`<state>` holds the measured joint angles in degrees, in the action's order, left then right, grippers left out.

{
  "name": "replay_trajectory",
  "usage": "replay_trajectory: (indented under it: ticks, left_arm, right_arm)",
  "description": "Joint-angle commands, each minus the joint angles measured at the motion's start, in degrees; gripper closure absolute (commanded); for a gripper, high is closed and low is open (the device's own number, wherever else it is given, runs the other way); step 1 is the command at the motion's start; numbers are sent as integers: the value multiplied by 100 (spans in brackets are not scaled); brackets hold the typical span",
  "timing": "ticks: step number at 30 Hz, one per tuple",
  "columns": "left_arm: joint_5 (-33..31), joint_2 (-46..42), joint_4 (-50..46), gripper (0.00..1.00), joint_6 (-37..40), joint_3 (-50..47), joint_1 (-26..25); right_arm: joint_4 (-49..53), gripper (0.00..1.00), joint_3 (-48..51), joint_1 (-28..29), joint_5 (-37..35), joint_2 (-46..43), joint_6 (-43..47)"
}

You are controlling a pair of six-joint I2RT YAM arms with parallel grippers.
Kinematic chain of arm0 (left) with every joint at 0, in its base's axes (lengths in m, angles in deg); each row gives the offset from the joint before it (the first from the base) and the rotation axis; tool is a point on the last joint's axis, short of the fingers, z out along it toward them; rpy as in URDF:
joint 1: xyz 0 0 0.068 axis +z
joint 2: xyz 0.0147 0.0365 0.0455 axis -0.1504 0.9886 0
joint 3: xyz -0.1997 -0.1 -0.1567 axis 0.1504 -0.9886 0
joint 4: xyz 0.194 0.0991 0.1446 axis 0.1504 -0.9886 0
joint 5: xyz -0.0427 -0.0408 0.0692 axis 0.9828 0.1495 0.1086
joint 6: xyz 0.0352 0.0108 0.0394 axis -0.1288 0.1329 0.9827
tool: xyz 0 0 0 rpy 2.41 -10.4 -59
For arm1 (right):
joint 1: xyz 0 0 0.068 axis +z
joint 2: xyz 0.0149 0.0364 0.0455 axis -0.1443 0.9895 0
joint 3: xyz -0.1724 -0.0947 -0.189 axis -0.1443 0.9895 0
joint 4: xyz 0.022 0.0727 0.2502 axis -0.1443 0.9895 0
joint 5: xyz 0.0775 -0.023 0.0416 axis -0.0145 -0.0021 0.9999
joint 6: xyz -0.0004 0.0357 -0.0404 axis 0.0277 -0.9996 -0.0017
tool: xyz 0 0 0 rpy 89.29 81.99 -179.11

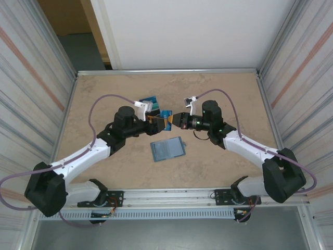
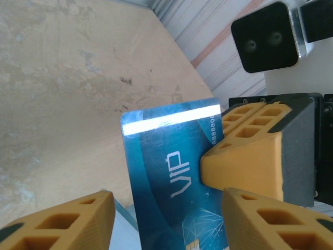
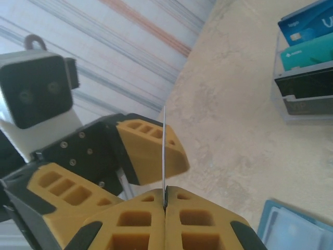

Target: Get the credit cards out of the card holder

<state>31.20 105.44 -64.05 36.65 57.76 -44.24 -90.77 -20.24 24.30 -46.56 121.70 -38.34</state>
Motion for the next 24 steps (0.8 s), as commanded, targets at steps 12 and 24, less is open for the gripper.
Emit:
replay_trajectory:
  ticks: [12,24]
  left_arm:
    - [431,19,89,100,293,230,177]
    - [199,285,-2426,100,2693,1559,1036]
  right_arm:
    - [-113,91,-292,62,251,158,-61]
    - [2242,53,-557,132,-1363,-371,921]
